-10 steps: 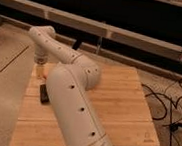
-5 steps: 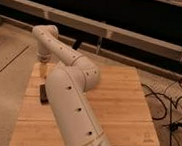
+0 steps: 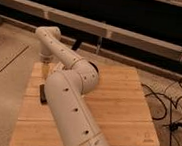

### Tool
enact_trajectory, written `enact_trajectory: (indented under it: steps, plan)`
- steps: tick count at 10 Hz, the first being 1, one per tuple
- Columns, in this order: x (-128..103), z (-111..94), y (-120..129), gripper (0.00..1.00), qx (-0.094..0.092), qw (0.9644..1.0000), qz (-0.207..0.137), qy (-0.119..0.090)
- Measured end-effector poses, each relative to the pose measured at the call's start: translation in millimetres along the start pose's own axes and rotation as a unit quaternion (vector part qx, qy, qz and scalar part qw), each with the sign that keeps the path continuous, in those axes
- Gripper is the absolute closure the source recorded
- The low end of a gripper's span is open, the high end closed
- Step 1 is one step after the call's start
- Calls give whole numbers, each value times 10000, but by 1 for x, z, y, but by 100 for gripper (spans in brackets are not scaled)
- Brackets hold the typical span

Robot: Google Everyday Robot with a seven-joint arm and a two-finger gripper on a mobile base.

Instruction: Place the pepper in the ceramic cup

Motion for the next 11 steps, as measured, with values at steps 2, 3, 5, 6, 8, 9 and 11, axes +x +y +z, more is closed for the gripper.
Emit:
enact_trajectory:
  steps: [2, 3, 5, 6, 8, 9, 11]
  plan:
    - [5, 10, -3, 35, -15, 10000, -49, -76]
    - [7, 17, 1, 35, -107, 9999, -34, -88]
    - [12, 34, 12, 35, -384, 9992, 21, -75]
    - [14, 42, 17, 35, -513, 9986, 61, -54]
    - [18, 52, 23, 35, -700, 9975, 115, 5]
    - [18, 55, 25, 37, -769, 9970, 127, 7]
    - [17, 60, 32, 57, -951, 9954, 107, -57]
